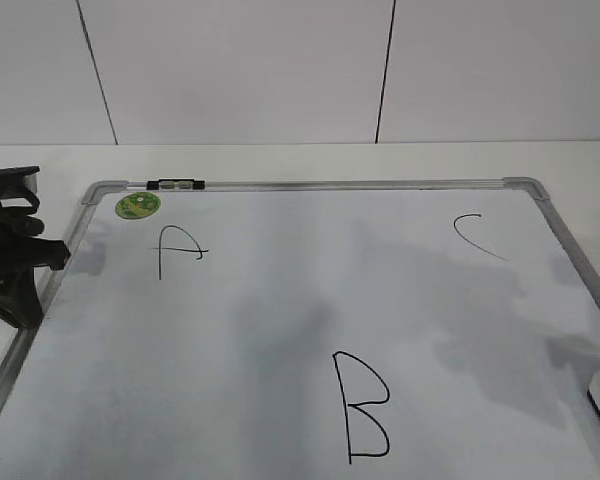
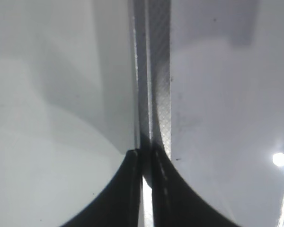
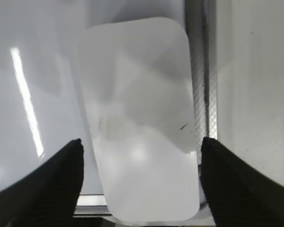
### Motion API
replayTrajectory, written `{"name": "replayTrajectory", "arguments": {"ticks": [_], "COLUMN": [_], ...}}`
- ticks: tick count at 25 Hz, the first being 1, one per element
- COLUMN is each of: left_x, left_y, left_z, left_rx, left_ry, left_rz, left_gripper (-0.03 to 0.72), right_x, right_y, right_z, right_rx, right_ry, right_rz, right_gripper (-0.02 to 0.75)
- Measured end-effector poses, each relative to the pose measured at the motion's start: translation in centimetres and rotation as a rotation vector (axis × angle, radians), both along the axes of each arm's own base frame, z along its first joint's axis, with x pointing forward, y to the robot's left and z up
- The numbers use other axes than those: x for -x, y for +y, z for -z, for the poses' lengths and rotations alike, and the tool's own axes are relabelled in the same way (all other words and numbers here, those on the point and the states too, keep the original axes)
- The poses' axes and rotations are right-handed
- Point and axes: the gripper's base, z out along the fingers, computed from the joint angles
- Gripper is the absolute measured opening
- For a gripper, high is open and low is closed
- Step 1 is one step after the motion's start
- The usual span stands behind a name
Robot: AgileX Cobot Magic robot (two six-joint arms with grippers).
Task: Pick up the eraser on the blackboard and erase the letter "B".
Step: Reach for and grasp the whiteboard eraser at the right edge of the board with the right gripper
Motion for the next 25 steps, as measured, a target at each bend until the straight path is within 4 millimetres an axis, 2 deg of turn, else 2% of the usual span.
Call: {"name": "replayTrajectory", "arguments": {"ticks": [13,19,25], "left_x": [0.0,0.0,0.0], "left_y": [0.0,0.0,0.0], "left_z": [0.0,0.0,0.0], "left_rx": [0.000,0.000,0.000], "left_ry": [0.000,0.000,0.000], "left_rz": [0.000,0.000,0.000], "left_gripper": [0.020,0.020,0.020], "right_x": [-0.5,-0.8,-1.0], "right_y": [-0.2,0.9,0.9], "right_z": [1.0,1.4,1.7], "right_rx": [0.024,0.048,0.064], "right_ry": [0.037,0.035,0.044], "right_rz": [-0.056,-0.147,-0.111], "right_gripper": [0.591,0.592,0.593]}}
